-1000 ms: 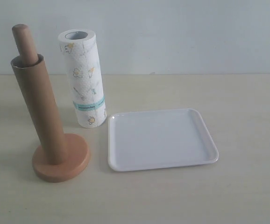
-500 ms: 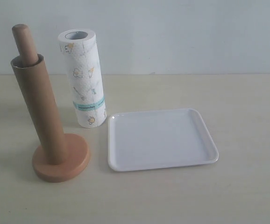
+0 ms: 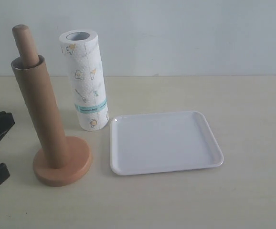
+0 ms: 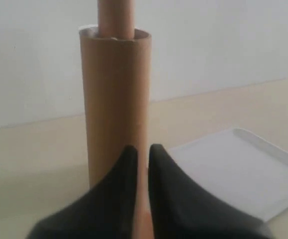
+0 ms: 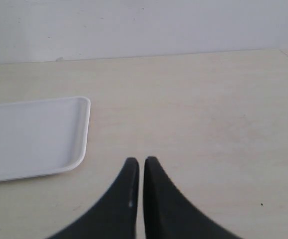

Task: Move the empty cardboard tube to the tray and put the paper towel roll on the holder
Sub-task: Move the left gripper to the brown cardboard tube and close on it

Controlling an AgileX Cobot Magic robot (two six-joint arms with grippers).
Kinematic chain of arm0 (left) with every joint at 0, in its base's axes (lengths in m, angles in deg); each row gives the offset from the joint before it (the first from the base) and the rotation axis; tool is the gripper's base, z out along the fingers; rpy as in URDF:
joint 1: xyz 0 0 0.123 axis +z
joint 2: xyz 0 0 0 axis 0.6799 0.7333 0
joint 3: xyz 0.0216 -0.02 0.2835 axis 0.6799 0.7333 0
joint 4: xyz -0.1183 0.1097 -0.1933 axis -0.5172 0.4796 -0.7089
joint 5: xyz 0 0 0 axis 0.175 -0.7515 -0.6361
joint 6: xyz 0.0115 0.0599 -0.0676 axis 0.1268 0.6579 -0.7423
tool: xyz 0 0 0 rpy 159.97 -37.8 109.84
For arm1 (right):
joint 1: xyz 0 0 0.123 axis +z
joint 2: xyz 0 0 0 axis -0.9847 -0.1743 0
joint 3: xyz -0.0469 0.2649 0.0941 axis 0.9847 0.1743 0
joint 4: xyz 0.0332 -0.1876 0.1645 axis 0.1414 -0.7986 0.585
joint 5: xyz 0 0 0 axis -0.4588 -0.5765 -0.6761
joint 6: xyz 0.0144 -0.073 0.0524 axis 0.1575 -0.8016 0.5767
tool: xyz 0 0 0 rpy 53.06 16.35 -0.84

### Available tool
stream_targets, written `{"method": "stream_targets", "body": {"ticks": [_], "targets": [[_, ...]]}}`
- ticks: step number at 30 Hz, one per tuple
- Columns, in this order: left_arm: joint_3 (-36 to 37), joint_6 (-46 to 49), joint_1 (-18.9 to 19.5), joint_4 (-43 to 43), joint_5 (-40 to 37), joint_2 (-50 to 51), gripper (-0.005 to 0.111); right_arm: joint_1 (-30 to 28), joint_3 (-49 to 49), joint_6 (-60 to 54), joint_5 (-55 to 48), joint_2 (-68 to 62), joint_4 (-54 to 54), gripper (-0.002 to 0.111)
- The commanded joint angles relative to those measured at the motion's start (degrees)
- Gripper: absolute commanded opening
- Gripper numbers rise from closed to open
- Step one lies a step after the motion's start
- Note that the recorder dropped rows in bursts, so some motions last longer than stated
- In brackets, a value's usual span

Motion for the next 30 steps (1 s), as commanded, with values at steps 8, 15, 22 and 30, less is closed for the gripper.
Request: {"method": "stream_targets", "body": {"ticks": [8,15,22,30], "targets": [[-3.7,5.3,-0.5,0.6,6.2,10.8,0.088,-0.2,-0.1,0.0,0.4,0.2,0.0,0.004],[-6.8,5.0,-0.5,0.5,11.1,20.7,0.088,-0.2,-0.1,0.0,0.4,0.2,0.0,0.004],[-7.8,5.8,-0.5,-0.1,19.5,31.1,0.084,-0.2,-0.1,0.0,0.4,0.2,0.0,0.004],[-10.9,5.9,-0.5,-0.1,19.9,36.1,0.082,-0.2,-0.1,0.0,0.2,0.2,0.0,0.004]]}}
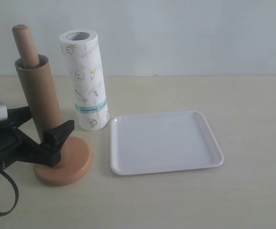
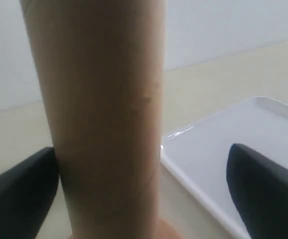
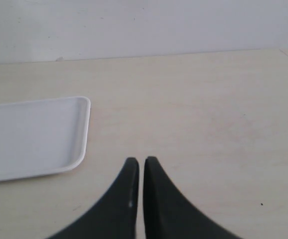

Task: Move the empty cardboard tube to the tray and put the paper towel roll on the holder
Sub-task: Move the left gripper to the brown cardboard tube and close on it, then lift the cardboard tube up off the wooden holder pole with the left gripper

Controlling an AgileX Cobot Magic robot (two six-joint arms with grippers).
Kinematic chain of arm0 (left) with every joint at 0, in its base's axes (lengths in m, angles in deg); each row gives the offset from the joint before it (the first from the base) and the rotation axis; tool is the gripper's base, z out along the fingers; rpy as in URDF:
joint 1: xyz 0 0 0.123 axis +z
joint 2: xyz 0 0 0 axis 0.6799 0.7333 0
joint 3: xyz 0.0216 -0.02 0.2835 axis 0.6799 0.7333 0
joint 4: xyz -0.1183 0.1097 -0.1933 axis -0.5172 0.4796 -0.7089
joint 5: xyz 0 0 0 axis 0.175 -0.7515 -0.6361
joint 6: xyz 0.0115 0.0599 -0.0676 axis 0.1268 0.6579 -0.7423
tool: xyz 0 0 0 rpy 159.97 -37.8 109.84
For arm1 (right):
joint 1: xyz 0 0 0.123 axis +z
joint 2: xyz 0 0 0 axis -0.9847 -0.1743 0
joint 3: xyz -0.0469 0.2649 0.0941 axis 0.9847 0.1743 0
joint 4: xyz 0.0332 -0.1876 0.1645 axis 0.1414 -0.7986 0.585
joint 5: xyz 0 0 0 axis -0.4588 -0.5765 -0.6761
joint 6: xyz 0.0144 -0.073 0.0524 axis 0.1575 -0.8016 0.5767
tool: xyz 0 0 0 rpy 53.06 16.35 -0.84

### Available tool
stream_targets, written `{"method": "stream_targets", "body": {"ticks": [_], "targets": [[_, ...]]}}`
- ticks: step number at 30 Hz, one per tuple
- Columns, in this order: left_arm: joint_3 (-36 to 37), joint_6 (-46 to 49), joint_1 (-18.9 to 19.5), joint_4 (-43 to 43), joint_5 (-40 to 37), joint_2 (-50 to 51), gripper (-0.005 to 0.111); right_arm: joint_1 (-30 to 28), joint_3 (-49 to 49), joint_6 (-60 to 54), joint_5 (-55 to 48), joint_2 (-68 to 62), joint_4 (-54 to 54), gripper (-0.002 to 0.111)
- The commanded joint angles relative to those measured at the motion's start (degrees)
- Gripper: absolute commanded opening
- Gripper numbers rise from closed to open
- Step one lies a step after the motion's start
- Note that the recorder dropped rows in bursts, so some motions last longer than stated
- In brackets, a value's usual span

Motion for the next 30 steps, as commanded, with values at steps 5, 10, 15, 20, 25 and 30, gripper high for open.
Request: {"method": "stream_targets", "body": {"ticks": [5,10,15,20,25,30], "targets": [[-1.6,0.6,-0.5,-0.9,1.0,1.8,0.056,-0.2,-0.1,0.0,0.2,0.2,0.0,0.004],[-1.6,3.1,-0.5,-0.9,1.0,1.8,0.019,-0.2,-0.1,0.0,0.2,0.2,0.0,0.004],[-1.6,5.2,-0.5,-0.9,0.9,1.8,0.004,-0.2,-0.1,0.0,0.2,0.2,0.0,0.004],[-1.6,5.2,-0.5,-0.9,2.2,1.4,0.004,-0.2,-0.1,0.0,0.2,0.2,0.0,0.004],[-1.6,5.2,-0.5,-0.9,2.2,-1.8,0.004,-0.2,-0.1,0.0,0.2,0.2,0.0,0.004],[-1.6,5.2,-0.5,-0.9,0.2,-8.3,0.004,-0.2,-0.1,0.0,0.2,0.2,0.0,0.004]]}}
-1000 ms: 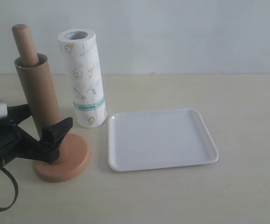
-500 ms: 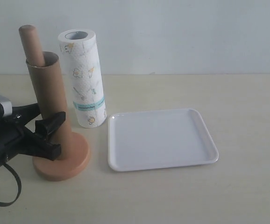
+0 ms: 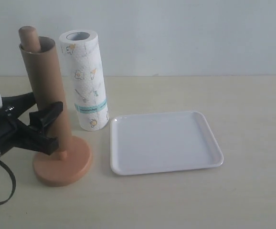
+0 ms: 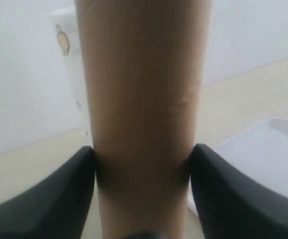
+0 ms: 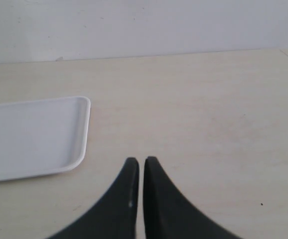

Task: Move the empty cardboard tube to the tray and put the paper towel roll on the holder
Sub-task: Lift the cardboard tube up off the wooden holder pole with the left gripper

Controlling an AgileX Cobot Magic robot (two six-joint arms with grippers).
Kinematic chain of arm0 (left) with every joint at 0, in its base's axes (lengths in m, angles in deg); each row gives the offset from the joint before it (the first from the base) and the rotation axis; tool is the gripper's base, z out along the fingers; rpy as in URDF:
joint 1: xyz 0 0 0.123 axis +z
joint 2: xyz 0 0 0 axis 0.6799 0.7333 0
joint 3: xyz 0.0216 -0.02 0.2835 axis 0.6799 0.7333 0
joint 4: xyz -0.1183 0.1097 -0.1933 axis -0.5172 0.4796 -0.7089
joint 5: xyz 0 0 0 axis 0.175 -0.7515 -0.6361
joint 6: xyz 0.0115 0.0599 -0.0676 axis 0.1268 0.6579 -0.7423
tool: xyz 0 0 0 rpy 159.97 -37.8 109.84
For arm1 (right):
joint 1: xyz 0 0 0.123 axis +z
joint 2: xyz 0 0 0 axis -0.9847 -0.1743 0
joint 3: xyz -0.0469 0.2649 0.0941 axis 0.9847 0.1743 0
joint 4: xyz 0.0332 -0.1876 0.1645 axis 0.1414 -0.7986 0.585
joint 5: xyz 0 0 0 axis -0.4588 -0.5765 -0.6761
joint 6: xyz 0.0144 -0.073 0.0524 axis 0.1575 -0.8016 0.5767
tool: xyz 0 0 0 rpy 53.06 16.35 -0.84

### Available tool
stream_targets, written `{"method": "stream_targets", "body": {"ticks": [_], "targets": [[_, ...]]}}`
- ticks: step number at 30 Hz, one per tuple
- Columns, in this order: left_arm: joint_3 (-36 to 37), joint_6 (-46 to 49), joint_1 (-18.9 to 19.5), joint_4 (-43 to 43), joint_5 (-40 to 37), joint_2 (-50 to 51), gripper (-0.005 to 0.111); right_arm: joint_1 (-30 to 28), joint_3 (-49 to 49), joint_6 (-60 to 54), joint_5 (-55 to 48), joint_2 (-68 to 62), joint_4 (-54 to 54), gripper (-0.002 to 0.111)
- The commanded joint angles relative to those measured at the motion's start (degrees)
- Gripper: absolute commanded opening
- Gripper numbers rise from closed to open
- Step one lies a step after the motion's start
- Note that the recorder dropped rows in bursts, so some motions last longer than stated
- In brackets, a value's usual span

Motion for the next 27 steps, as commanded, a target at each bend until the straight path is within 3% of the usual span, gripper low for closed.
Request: {"method": "stream_targets", "body": {"ticks": [1,12,22,27], "targets": [[-0.2,0.6,-0.5,-0.2,-1.4,-6.4,0.004,-0.2,-0.1,0.0,0.2,0.2,0.0,0.004],[-0.8,0.6,-0.5,-2.0,-10.1,-27.0,0.004,-0.2,-0.1,0.0,0.2,0.2,0.0,0.004],[-9.6,0.5,-0.5,-1.2,-30.5,-41.5,0.004,-0.2,-0.1,0.0,0.2,0.2,0.0,0.004],[-14.5,0.5,-0.5,-1.2,-36.4,-44.4,0.004,-0.2,-0.1,0.0,0.2,0.2,0.0,0.004]]}}
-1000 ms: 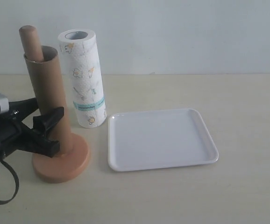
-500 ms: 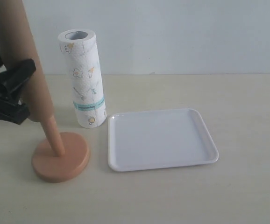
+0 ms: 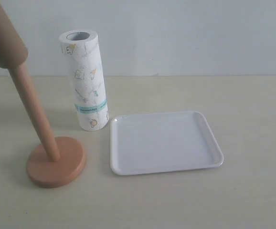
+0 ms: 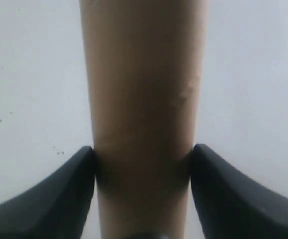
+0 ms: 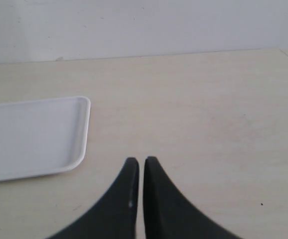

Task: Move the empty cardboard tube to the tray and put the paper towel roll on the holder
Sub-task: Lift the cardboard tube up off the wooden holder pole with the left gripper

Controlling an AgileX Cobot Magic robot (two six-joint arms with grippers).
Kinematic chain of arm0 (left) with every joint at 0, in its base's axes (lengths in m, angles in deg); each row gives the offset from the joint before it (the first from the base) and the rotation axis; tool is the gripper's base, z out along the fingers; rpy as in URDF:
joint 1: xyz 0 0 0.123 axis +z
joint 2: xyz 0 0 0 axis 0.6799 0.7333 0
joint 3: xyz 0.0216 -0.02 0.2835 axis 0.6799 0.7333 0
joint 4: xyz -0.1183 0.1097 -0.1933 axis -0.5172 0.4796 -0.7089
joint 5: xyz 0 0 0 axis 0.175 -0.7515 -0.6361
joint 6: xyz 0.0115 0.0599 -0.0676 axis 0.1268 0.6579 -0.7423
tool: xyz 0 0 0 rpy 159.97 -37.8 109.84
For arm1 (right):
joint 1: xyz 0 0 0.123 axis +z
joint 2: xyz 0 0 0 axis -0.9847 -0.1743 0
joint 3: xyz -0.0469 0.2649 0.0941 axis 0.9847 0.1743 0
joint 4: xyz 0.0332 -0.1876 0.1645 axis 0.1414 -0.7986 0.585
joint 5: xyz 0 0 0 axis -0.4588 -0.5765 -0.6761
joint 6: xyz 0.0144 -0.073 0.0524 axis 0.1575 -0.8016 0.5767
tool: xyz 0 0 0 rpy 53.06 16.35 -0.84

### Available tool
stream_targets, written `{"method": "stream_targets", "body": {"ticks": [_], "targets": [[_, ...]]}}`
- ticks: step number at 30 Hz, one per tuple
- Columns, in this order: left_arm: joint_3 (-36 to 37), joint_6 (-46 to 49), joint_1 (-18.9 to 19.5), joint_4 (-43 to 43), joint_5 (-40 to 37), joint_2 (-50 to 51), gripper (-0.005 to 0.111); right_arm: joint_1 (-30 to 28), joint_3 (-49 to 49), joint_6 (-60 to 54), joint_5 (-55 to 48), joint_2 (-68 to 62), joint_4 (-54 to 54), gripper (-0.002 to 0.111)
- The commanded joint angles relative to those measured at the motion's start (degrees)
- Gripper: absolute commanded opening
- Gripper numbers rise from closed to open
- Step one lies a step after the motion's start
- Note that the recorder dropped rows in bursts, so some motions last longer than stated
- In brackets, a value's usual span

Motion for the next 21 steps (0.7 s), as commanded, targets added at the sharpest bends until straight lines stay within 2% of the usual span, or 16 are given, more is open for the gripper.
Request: {"method": "stream_targets", "body": {"ticks": [1,8,11,13,18,21], "targets": [[-4.5,0.1,-0.5,0.1,-5.4,-2.3,0.004,-0.2,-0.1,0.0,0.2,0.2,0.0,0.004],[-10.3,0.0,-0.5,1.2,-8.9,-2.7,0.004,-0.2,-0.1,0.0,0.2,0.2,0.0,0.004],[-13.2,-4.3,-0.5,4.7,-10.0,-2.7,0.004,-0.2,-0.1,0.0,0.2,0.2,0.0,0.004],[-15.9,-9.0,-0.5,11.0,-12.2,-2.7,0.004,-0.2,-0.1,0.0,0.2,0.2,0.0,0.004],[-23.2,-26.9,-1.2,34.1,-20.8,-0.9,0.004,-0.2,-0.1,0.0,0.2,0.2,0.0,0.004],[-26.7,-33.9,-3.3,42.2,-23.8,0.8,0.004,-0.2,-0.1,0.0,0.2,0.2,0.0,0.004]]}}
